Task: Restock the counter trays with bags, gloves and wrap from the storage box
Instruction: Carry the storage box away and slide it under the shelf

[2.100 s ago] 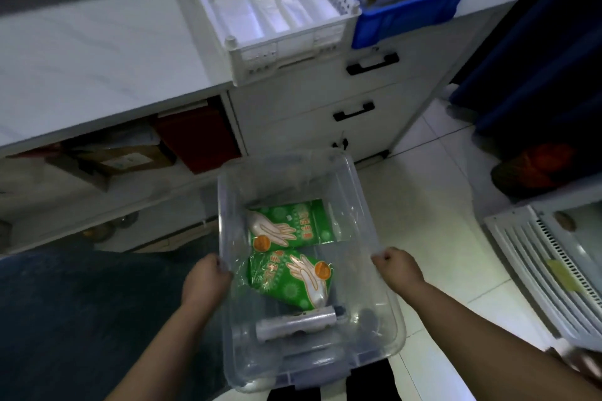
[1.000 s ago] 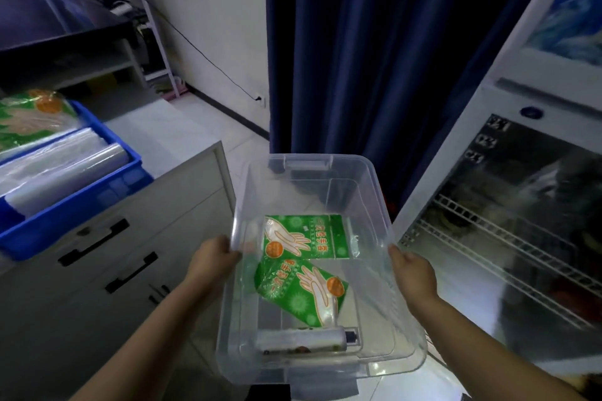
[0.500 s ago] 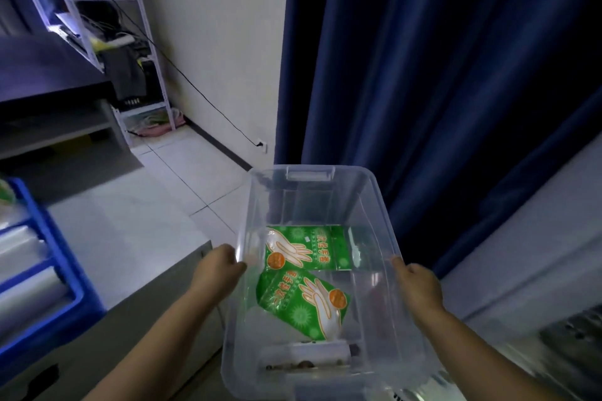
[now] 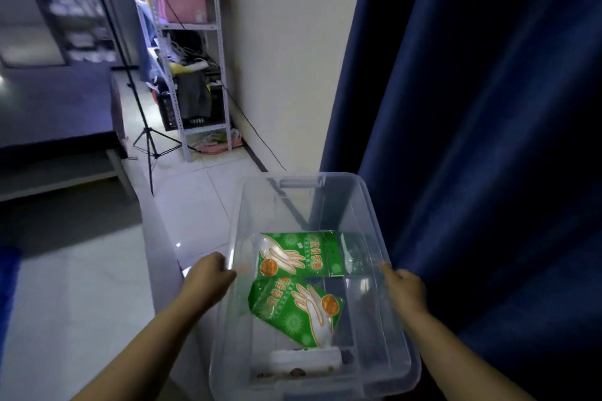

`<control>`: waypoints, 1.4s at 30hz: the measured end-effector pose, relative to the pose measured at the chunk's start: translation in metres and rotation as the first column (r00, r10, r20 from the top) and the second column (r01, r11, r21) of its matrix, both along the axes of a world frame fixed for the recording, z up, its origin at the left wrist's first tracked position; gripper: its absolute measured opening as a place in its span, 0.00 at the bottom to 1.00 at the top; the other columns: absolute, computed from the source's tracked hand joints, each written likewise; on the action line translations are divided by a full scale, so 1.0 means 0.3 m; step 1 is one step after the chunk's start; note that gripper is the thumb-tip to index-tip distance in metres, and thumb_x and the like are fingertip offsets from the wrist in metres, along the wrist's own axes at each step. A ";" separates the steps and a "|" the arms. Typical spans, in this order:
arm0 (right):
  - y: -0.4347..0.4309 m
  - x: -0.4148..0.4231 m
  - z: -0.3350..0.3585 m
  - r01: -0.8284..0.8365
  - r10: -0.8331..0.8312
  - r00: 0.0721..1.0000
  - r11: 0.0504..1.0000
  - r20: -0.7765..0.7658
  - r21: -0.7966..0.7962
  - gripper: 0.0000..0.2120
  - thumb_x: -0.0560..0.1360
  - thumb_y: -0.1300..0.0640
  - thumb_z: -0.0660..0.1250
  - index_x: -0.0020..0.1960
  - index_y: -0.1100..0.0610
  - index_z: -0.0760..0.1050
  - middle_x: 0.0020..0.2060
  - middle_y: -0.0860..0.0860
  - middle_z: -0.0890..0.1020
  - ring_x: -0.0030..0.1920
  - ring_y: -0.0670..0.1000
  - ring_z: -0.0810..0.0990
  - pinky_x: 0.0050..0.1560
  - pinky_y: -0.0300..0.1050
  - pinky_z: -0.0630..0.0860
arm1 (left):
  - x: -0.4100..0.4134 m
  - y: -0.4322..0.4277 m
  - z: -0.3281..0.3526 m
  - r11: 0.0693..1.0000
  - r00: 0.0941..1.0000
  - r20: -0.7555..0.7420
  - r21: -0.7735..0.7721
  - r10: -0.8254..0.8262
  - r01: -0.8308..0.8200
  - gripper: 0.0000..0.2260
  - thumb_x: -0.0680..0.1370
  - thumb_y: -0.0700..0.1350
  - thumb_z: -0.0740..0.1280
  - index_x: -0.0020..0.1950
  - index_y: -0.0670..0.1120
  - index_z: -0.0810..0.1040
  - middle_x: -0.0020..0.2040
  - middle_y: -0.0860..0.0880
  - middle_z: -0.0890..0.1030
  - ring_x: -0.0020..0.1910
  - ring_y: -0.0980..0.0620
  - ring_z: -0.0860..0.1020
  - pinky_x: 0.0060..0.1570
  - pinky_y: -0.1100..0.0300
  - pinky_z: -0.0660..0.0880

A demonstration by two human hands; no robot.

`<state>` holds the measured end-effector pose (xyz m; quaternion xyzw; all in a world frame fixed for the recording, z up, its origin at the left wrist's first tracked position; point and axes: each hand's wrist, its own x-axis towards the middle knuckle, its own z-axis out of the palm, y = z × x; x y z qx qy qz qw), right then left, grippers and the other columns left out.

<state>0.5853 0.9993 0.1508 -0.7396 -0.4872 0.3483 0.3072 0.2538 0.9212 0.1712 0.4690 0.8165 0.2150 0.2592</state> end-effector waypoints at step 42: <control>2.153 -1.527 -0.136 -0.677 0.681 0.710 0.730 0.180 -0.091 0.20 0.73 0.51 0.68 0.27 0.55 0.64 0.25 0.49 0.70 0.26 0.48 0.67 0.28 0.42 0.63 | -1.186 1.556 -0.206 0.699 0.679 0.207 -0.036 0.704 -0.714 0.14 0.68 0.44 0.71 0.29 0.47 0.67 0.28 0.50 0.72 0.29 0.48 0.70 0.34 0.59 0.65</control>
